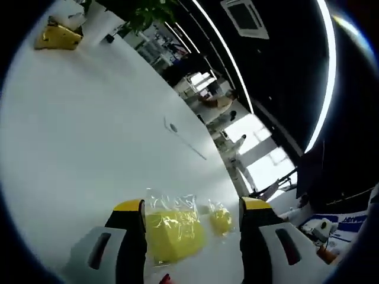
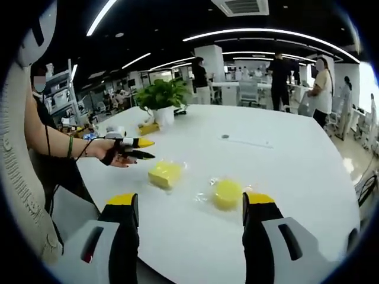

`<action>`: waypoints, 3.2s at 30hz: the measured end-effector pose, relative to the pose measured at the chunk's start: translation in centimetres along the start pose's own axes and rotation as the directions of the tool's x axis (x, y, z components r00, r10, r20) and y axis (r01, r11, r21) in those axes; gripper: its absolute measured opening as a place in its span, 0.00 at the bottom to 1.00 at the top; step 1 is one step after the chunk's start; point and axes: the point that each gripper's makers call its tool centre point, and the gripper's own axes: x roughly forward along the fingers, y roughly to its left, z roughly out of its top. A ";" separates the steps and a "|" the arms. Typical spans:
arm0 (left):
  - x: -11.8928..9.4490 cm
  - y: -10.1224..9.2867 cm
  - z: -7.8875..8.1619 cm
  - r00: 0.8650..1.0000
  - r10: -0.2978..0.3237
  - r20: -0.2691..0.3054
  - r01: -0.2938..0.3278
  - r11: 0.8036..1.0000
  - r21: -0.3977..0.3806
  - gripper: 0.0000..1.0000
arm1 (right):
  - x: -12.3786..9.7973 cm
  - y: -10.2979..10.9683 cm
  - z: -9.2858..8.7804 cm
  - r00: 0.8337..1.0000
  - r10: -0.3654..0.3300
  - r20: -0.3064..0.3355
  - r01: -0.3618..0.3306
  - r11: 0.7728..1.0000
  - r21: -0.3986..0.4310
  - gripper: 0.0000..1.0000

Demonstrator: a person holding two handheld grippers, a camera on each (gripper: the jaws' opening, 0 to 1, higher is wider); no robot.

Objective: Compare the silicone blocks by pressing each to a similar depth, holding the contact briefly, and releasing to observe deformation and rebound differences across the visible hardness samples.

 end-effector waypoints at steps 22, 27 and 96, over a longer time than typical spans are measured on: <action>3.7 3.7 -1.0 1.000 -0.025 -0.014 0.023 0.995 -0.099 0.34 | 1.5 -0.8 -0.1 0.999 -0.010 -0.051 0.010 1.000 -0.001 0.65; 3.7 5.0 -0.8 0.999 -0.008 0.031 0.013 0.986 -0.166 0.14 | 1.8 -1.0 -0.3 0.998 -0.012 -0.063 0.012 1.000 -0.006 0.65; -2.4 -22.6 -0.8 0.994 -0.090 -0.058 0.104 0.701 0.705 0.00 | -3.7 1.8 4.2 0.978 0.138 0.156 -0.119 0.985 -0.124 0.65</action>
